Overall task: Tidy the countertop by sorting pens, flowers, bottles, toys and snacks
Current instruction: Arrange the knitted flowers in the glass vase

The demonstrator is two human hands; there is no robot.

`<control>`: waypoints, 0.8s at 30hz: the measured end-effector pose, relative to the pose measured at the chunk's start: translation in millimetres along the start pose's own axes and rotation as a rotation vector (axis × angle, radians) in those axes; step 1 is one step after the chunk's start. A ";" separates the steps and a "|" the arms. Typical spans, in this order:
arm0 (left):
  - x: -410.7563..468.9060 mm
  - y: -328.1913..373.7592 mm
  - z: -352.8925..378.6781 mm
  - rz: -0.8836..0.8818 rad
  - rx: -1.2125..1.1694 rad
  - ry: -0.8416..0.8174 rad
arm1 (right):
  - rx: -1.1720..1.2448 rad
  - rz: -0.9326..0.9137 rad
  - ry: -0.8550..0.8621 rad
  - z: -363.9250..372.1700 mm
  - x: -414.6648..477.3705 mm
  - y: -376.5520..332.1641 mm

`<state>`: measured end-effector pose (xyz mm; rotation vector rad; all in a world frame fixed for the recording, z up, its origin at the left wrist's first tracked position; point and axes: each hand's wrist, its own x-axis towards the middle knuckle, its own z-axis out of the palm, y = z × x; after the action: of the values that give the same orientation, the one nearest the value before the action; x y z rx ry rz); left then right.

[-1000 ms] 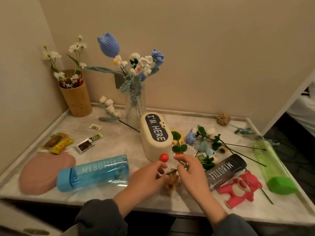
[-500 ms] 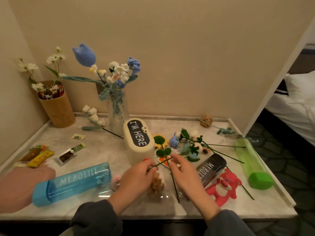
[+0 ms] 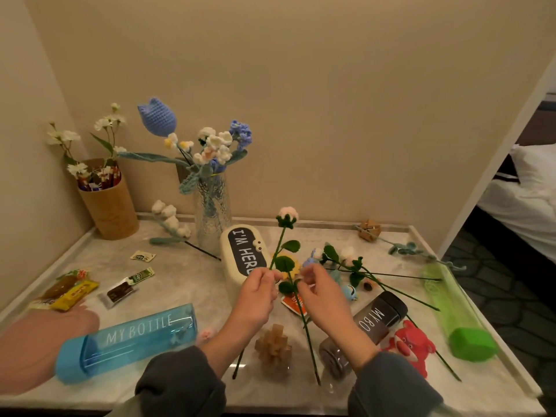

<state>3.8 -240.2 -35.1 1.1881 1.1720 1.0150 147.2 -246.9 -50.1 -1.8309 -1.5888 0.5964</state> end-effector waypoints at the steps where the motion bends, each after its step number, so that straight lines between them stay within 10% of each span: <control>1: -0.1 0.8 -1.8 -0.003 -0.020 0.008 | -0.112 0.033 -0.050 3.9 5.4 5.2; 12: -2.7 7.7 -15.4 -0.009 -0.033 -0.018 | -0.453 0.147 -0.244 35.8 36.9 27.4; 24: 7.7 51.8 -35.4 0.168 -0.066 0.034 | 0.197 0.046 0.089 -4.3 44.1 -28.0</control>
<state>-29.2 -221.6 15.5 1.2369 1.0700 1.1955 138.2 -202.2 -24.1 -1.7264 -1.3822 0.6582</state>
